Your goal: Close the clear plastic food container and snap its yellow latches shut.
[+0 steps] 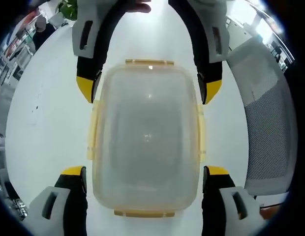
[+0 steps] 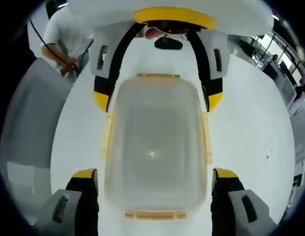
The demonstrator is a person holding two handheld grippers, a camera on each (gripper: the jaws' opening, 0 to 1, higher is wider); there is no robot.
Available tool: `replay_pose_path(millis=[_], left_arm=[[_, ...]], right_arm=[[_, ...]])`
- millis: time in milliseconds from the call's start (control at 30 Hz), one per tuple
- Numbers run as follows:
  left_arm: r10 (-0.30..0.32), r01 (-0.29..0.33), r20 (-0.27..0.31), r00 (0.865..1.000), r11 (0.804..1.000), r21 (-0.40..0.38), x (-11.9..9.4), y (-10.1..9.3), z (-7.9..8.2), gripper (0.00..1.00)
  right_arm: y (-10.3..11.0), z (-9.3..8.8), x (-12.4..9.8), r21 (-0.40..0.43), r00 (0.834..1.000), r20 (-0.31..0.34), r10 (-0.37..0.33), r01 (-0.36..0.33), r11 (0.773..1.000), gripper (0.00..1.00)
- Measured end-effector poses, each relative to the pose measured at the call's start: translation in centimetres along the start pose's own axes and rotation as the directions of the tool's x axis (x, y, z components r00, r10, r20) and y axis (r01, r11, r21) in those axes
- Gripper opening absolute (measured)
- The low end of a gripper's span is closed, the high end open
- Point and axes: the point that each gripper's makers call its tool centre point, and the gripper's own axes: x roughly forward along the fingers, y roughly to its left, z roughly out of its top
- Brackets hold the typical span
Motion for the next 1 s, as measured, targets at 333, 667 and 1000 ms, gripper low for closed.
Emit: replay_pose_path(millis=[333,667,1000], left_arm=[[0.028,-0.028,0.01,1.0,0.999,-0.025,0.0,-0.1,-0.3,0.99],[0.042,-0.04,0.059,0.997,0.998,-0.044,-0.4,-0.3,-0.4,0.99],[0.082,-0.071,0.125,0.989,0.993,-0.089,-1.2,-0.3,0.2,0.96]], right_arm=[[-0.3,1.8,-0.5,0.068,0.989,0.139,-0.044,0.035,0.997,0.94],[0.1,1.5,-0.7,0.085,0.984,0.163,-0.071,0.058,0.995,0.94],[-0.3,2.4,-1.3,0.13,0.966,0.225,-0.125,0.098,0.987,0.94]])
